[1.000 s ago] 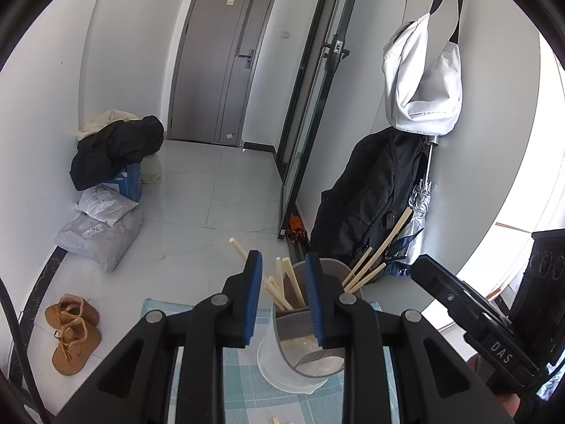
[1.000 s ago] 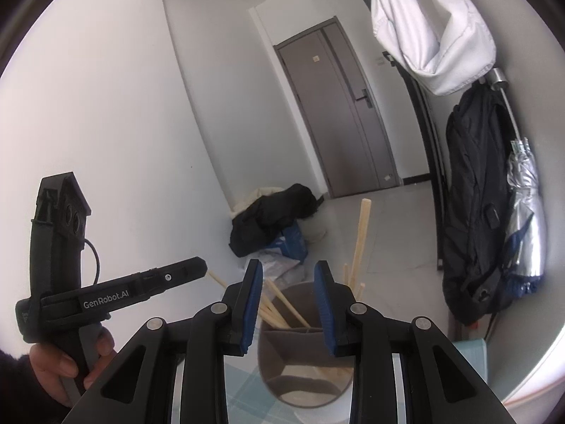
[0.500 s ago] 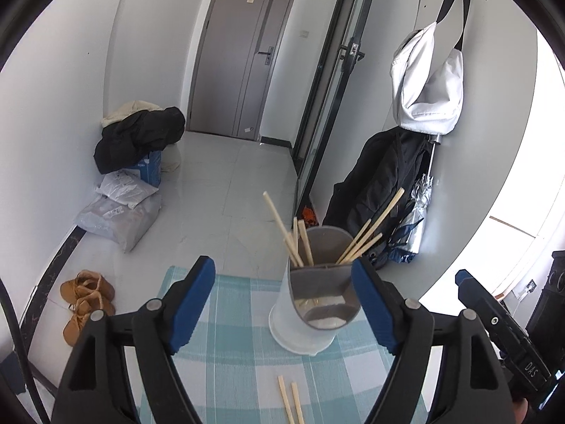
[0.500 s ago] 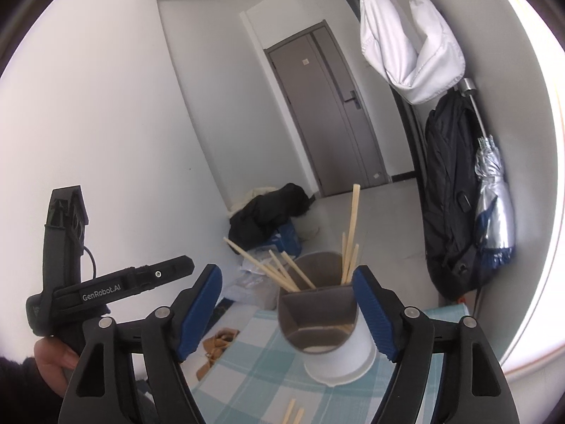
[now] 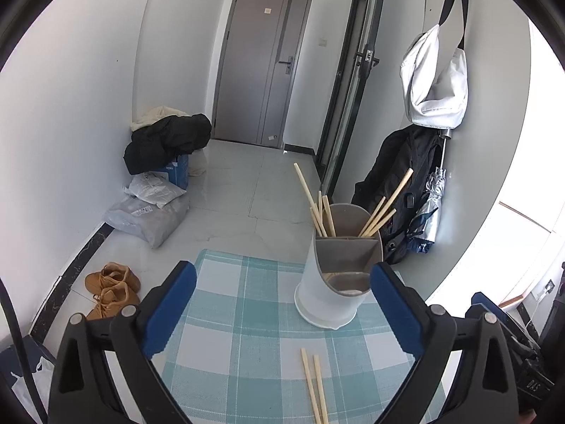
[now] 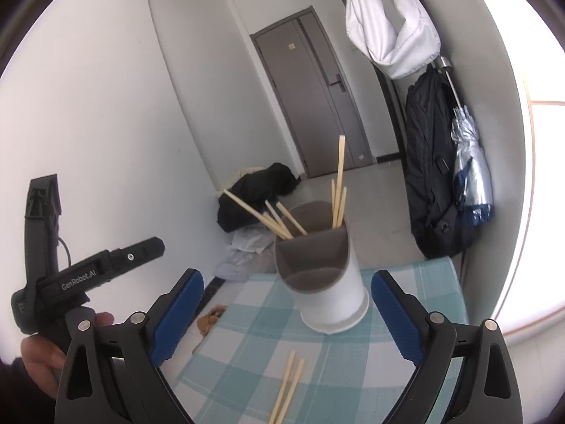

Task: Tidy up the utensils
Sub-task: 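Withdraw the open right gripper back toward the last chopsticks, then close the right gripper on one of the last chopsticks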

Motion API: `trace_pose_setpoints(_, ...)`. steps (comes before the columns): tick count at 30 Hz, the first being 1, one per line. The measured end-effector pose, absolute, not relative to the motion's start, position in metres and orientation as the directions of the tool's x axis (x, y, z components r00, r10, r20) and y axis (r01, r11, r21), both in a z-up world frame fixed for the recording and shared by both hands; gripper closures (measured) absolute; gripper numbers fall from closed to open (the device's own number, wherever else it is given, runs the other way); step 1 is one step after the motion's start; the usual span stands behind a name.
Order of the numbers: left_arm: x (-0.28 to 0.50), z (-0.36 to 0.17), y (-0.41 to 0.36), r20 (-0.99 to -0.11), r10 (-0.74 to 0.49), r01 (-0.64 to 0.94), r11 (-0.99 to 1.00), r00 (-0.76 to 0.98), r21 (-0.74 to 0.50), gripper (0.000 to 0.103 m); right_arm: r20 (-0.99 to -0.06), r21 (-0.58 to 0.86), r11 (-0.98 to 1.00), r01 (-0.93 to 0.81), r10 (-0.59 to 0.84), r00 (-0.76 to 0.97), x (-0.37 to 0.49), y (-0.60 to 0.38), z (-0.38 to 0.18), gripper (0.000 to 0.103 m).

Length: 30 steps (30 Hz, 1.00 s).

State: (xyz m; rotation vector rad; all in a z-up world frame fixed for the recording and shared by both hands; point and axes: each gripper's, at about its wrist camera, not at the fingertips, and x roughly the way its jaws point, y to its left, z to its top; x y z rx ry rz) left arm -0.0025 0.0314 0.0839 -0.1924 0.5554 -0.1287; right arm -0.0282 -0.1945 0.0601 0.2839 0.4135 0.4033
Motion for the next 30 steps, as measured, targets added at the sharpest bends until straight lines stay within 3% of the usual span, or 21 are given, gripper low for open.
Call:
trace_pose_setpoints(6,-0.010,0.065,0.032,-0.534,-0.161,0.064,0.979,0.830,-0.196,0.006,-0.415,0.330,0.897,-0.294,0.418,0.808,-0.033,-0.186,0.037,0.004)
trace_pose_setpoints(18,-0.010,-0.011,0.058,-0.658,-0.085,-0.064,0.978,0.748,-0.198,0.006,-0.701,0.255,0.936,-0.243,0.352,0.620,-0.005,-0.159,-0.023,0.006)
trace_pose_setpoints(22,-0.006,-0.014,0.067,-0.673,-0.087,-0.089,0.971,0.735,-0.223,0.006,-0.789,0.192,0.938,-0.290,0.323,0.522,0.015,-0.134,-0.041,0.017)
trace_pose_setpoints(25,-0.005,-0.010,0.070,-0.656,-0.067,-0.096,0.973,0.752,-0.209,0.006,-0.851,0.137,0.943,-0.302,0.268,0.452,0.033,-0.117,-0.057,0.035)
trace_pose_setpoints(30,-0.004,-0.012,0.079,-0.651,-0.058,-0.119,0.967,0.757,-0.225,0.006,-0.902,0.095,0.946,-0.311,0.214,0.375,0.056,-0.100,-0.077,0.049)
